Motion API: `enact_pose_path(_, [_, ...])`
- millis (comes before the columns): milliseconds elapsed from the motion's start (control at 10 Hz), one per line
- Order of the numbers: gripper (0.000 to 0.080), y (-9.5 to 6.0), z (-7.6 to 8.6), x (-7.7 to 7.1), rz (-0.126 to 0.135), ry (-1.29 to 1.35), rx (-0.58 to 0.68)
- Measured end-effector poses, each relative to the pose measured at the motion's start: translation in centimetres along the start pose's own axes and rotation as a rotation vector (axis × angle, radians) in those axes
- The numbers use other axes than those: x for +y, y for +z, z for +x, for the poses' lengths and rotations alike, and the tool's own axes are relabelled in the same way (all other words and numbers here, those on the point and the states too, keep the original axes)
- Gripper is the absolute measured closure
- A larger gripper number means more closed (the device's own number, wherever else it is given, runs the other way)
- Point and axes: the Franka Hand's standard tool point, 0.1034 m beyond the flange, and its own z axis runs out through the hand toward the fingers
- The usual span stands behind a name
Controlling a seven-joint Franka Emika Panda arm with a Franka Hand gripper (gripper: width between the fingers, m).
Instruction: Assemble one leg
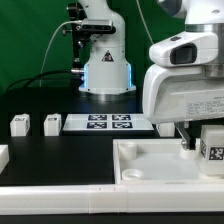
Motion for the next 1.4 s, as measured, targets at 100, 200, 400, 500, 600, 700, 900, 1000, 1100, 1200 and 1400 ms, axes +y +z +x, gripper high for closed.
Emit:
enact_pose_path(100, [0.0267,0.0,0.0,0.0,0.0,0.0,0.0])
enact_pose_path(200, [0.0267,0.0,0.0,0.01,0.0,0.0,0.0])
enact_pose_path(400, [0.0505,0.0,0.01,0.08,-0.001,0.0,0.0])
enact_pose_path(500, [0.0505,0.0,0.0,0.08,-0.001,0.0,0.0])
enact_pose_path(600, [0.0505,0.0,0.01,0.08,0.0,0.013,0.0])
enact_pose_path(700, [0.0505,0.0,0.01,0.1,-0.001,0.042,0.0])
enact_pose_path(900, [0.0505,0.0,0.02,0.09,0.001,0.143,0.0])
enact_pose_path(1000, [0.0505,-0.01,0.02,0.15,0.001,0.268,0.0])
enact_pose_path(1100, [0.0504,0.0,0.03,0.17,0.002,0.374,0.002])
enact_pose_path(1200, [0.0503,0.05,0.0,0.2,0.001,0.531,0.006])
enact_pose_path(1400, [0.0503,0.09,-0.06,0.18,-0.005,0.797,0.008])
